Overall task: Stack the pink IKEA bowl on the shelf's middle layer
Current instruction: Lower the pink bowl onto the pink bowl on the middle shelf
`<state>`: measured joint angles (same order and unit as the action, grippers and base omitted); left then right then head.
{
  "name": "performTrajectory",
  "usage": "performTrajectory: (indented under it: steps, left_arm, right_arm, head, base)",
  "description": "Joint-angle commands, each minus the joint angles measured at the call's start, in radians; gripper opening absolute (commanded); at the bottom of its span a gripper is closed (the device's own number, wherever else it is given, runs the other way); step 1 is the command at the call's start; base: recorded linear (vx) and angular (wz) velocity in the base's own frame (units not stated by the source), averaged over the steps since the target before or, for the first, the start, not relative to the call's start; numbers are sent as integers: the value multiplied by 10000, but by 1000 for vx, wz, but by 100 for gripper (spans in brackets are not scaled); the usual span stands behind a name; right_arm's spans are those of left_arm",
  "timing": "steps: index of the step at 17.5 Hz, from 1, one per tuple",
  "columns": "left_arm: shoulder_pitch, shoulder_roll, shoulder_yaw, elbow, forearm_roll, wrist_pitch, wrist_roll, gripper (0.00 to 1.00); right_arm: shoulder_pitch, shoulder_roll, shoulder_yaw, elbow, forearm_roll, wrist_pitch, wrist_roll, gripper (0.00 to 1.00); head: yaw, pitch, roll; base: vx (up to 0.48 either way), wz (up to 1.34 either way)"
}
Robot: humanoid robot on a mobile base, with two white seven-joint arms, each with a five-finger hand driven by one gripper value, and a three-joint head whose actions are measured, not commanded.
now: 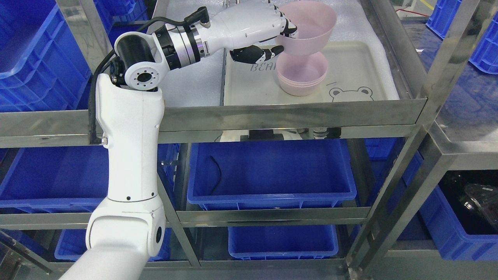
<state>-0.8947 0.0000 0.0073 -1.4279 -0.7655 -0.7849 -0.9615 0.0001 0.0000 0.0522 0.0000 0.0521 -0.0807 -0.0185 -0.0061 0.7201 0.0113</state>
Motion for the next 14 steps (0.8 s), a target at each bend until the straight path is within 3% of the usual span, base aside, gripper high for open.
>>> performTrajectory:
  steps: [1, 5, 14]
  left_arm:
    - [280, 175, 173, 1115, -690, -5, 42, 4]
    - [188, 175, -42, 2068, -1471, -5, 119, 4]
    - [-886, 175, -1713, 4046, -1442, -5, 1668, 4]
  right_arm:
    - [45, -175, 0, -175, 0, -6, 1, 100]
    - [45, -175, 0, -175, 0, -6, 1, 100]
    - [30, -175, 0, -175, 0, -6, 1, 100]
  head:
    - [0, 0, 0]
    - [0, 0, 0]
    - [0, 0, 0]
  base:
    - [7, -78]
    - [-7, -18]
    - [-2, 7]
